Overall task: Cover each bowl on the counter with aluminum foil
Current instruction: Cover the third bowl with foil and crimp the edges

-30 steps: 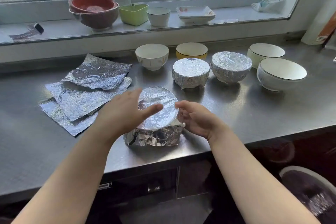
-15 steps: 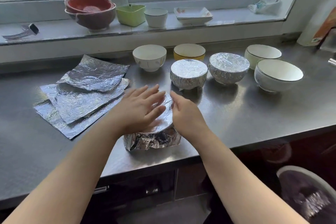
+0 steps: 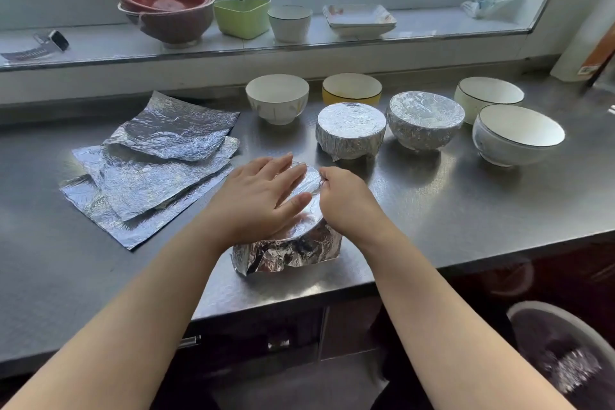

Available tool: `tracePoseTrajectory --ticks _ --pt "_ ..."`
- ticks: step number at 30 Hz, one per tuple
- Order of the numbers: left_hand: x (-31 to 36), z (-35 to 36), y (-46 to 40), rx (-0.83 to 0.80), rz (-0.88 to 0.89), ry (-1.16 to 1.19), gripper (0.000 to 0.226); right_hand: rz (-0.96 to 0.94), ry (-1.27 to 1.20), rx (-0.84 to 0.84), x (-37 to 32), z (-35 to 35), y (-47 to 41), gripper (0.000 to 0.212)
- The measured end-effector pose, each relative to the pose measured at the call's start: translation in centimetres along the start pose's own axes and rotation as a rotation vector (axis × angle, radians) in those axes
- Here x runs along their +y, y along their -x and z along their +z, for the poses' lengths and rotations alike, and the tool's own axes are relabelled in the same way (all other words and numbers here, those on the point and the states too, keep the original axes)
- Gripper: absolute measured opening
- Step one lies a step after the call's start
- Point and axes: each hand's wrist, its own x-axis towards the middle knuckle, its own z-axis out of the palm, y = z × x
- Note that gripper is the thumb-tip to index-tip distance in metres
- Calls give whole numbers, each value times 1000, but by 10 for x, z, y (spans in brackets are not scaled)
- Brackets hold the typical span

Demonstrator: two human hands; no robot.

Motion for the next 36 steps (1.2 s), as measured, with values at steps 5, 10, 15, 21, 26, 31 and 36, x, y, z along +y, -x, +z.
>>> tracePoseTrajectory --ticks 5,10,15,21,26,31,36 --pt "3 -1 2 19 -16 3 89 10 -130 -124 6 -4 -5 31" --pt "5 -2 1 7 -36 4 90 136 -512 -211 17 -4 0 29" --pt "8 -3 4 8 -72 10 90 202 -791 -345 23 -6 9 37" --pt "15 -1 7 1 -167 -8 78 171 -744 -279 23 -11 6 38" --pt "23 5 8 28 -225 -22 70 -91 -329 122 14 -22 13 29" --pt "30 6 9 24 -288 -13 67 -112 -22 58 3 -2 25 46" --pt "32 4 10 15 -303 9 64 -39 -104 15 4 -3 19 52"
